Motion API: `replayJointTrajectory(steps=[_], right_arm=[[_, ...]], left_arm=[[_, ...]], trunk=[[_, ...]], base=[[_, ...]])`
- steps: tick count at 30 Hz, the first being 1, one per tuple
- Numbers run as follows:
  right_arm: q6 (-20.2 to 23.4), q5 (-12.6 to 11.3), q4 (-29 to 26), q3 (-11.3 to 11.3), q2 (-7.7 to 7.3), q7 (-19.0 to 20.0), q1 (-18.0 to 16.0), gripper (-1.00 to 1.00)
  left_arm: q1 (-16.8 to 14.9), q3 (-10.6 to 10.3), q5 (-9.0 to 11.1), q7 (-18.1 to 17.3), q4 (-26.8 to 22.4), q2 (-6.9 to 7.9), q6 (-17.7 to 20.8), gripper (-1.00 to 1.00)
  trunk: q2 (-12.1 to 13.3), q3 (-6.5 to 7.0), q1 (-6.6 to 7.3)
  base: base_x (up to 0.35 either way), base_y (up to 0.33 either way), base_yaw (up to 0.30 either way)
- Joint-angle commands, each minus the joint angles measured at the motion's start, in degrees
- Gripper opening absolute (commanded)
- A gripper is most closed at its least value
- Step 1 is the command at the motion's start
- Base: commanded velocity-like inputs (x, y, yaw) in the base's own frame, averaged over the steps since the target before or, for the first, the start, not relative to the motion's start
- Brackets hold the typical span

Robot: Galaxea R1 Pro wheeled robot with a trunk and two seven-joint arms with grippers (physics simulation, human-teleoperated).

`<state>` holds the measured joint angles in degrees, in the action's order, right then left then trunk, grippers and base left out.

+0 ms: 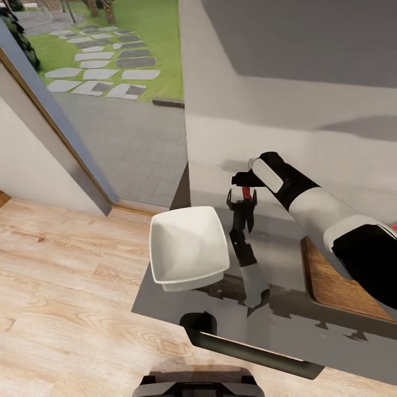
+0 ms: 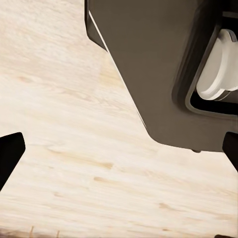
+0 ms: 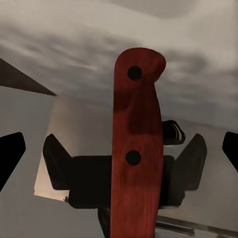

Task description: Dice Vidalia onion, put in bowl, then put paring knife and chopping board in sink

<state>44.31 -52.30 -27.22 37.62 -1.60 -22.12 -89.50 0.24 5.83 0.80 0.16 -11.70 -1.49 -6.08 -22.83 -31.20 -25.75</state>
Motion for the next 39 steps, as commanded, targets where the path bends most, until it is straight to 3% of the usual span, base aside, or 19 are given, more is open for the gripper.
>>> replayJointTrajectory(steps=[1,15,29,39], right_arm=[[0.09,-0.61,-0.11,0.44,-0.07,-0.46,-0.06,1.00],[0.09,-0.61,-0.11,0.42,-0.58,-0.47,-0.06,1.00],[0.08,-0.61,-0.11,0.37,-2.96,-0.47,-0.06,1.00],[0.07,-0.61,-0.11,0.44,-3.06,-0.47,-0.06,1.00]], left_arm=[[0.03,0.27,0.08,0.02,-0.07,-0.03,-0.08,1.00],[0.03,0.26,0.08,0.02,-0.07,-0.04,-0.10,1.00],[0.03,0.27,0.08,0.02,-0.07,-0.05,-0.14,1.00],[0.03,0.28,0.08,0.02,-0.07,-0.04,-0.10,1.00]], trunk=[[-0.09,-0.13,-0.03],[-0.09,-0.26,-0.03],[-0.09,-0.26,-0.03],[-0.09,-0.42,-0.03]], base=[[0.000,0.000,0.000],[0.000,0.000,0.000],[0.000,0.000,0.000],[0.000,0.000,0.000]])
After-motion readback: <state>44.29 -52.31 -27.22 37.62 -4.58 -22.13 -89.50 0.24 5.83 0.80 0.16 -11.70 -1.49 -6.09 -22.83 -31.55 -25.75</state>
